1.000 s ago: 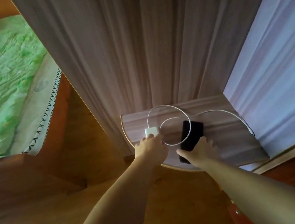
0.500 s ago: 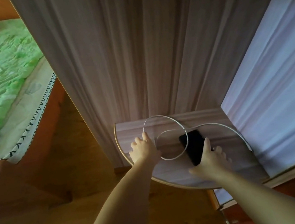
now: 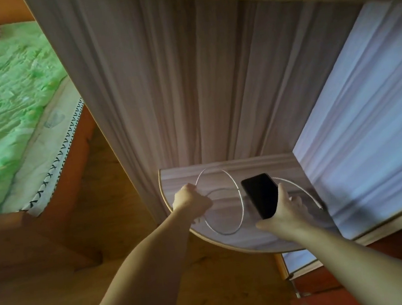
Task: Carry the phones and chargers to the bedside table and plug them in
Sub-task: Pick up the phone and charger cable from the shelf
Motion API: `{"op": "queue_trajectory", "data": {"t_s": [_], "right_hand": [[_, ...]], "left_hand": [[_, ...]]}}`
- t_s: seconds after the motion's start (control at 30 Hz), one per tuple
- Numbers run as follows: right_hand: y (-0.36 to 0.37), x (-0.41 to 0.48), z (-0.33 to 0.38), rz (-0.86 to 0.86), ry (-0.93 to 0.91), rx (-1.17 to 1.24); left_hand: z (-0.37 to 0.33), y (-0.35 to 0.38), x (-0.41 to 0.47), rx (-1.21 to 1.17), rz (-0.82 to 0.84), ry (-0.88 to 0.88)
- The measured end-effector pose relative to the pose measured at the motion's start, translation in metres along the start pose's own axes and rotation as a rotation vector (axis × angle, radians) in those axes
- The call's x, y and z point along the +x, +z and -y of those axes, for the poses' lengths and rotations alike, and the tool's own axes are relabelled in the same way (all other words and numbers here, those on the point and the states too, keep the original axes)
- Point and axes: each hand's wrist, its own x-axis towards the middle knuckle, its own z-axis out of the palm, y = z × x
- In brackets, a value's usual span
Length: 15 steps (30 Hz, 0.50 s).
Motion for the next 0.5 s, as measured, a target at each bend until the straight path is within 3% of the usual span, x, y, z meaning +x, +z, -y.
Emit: {"op": "queue_trajectory", "data": {"t_s": [0.27, 0.5], "right_hand": [[-0.067, -0.047, 0.071, 0.13, -0.145, 0.331], [-0.099, -0.097, 0.165, 0.307, -0.352, 0.477]], "left_hand": [[-0.031, -0.107, -0.087, -0.739, 0.059, -0.067], [-0.027, -0.219, -0.184, -0.908, 0.016, -0.006]]}}
